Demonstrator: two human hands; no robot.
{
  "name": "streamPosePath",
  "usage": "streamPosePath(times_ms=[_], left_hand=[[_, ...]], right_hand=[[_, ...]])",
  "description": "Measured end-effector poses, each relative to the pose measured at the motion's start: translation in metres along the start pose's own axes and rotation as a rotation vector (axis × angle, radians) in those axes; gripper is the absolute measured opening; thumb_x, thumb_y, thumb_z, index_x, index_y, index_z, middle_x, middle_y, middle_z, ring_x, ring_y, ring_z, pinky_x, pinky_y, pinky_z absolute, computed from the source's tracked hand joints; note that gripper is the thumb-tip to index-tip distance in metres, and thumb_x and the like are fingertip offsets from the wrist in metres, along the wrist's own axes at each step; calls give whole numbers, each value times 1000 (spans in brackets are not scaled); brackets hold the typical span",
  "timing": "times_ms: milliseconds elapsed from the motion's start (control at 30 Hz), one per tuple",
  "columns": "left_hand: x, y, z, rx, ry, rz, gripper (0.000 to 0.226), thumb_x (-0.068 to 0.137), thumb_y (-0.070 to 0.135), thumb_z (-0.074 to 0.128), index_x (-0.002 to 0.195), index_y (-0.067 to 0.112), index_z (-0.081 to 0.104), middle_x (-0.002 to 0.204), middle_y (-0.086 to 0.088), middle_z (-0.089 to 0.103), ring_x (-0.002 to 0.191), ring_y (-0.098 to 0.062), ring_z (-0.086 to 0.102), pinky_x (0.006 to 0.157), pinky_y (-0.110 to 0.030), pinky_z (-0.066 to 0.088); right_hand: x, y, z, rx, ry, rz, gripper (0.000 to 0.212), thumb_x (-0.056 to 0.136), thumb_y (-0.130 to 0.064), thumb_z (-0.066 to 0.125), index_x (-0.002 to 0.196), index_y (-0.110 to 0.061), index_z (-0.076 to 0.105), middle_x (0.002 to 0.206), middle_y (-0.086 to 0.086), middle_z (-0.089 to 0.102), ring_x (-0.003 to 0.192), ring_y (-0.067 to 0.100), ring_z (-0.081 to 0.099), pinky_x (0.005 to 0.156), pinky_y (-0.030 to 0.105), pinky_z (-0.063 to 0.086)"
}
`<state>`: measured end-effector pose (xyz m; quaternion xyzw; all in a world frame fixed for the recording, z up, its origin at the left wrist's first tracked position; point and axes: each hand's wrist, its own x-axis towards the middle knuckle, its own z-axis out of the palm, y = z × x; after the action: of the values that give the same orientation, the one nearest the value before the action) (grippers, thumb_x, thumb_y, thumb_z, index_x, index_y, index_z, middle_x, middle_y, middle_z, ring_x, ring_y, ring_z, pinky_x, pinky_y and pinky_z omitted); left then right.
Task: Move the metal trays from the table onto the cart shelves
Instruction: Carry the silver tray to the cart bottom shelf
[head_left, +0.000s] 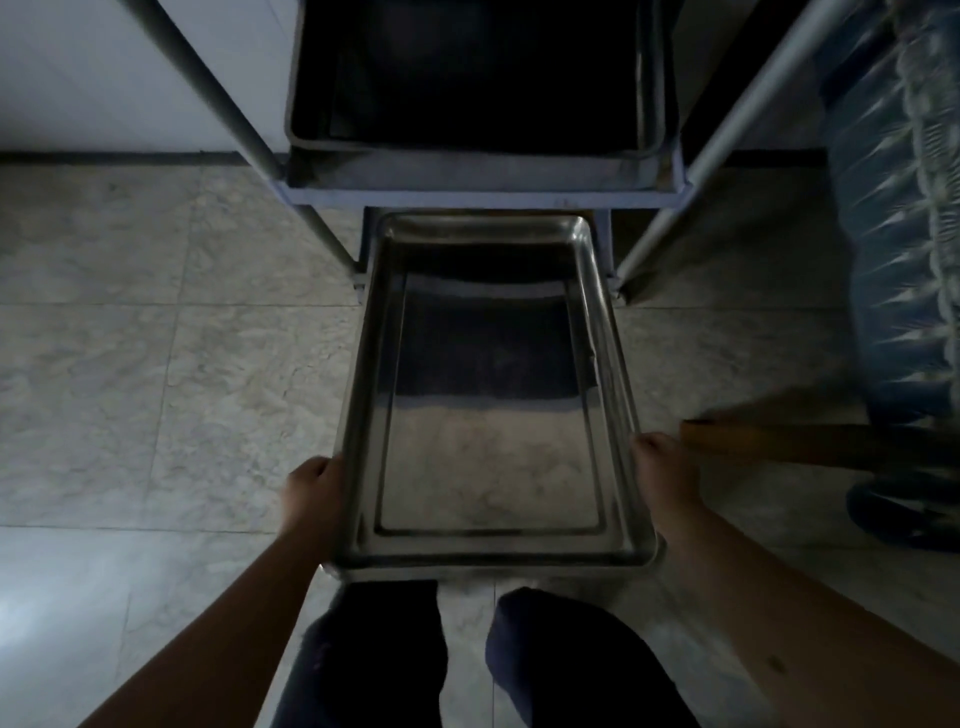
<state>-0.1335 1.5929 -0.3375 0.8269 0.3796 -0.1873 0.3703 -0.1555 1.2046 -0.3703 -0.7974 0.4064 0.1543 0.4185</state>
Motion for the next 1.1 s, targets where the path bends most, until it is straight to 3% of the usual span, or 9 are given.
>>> streamPosePath(times_ms=[133, 267, 467, 600, 933, 1100], left_hand=[[75, 12, 53, -42, -14, 23, 38, 92, 26, 56, 63, 2, 55, 59, -13, 49, 58, -25, 44, 55, -36, 34], [169, 14, 111, -71, -36, 87, 37, 97, 32, 55, 73, 5, 65, 66, -13, 61, 59, -24, 53, 52, -31, 38], [280, 7, 176, -134, 1, 219, 38, 100, 36, 53, 73, 12, 64, 66, -9, 62, 61, -23, 57, 54, -30, 40], [323, -7, 203, -152, 34, 280, 37, 100, 40, 52, 76, 15, 66, 68, -8, 65, 64, -25, 62, 53, -30, 41], [387, 1, 222, -112, 117, 355, 38, 99, 39, 52, 74, 14, 66, 68, -11, 65, 65, -27, 61, 51, -31, 37], [397, 6, 235, -197, 78, 323, 34, 100, 39, 52, 82, 15, 67, 73, -10, 66, 70, -28, 63, 54, -32, 41]], right_hand=[[86, -8, 43, 25, 54, -59, 21, 95, -18, 58, 82, -3, 67, 76, 12, 59, 74, 28, 53, 71, 37, 42], [178, -8, 99, 93, 108, -54, 27, 94, -25, 60, 69, -15, 61, 66, -2, 58, 61, 13, 51, 58, 26, 38], [282, 5, 176, 228, 152, -134, 26, 92, -26, 63, 70, -11, 64, 70, 7, 60, 62, 17, 51, 61, 27, 39], [323, 10, 208, 267, 149, -184, 24, 93, -28, 61, 71, -20, 65, 73, 3, 64, 67, 19, 58, 63, 29, 42], [368, -1, 261, 333, 178, -252, 26, 94, -26, 60, 84, -2, 66, 76, 11, 60, 70, 23, 54, 67, 32, 40], [391, -16, 259, 319, 177, -266, 24, 94, -24, 60, 72, -17, 63, 69, 4, 58, 66, 19, 52, 61, 29, 39]])
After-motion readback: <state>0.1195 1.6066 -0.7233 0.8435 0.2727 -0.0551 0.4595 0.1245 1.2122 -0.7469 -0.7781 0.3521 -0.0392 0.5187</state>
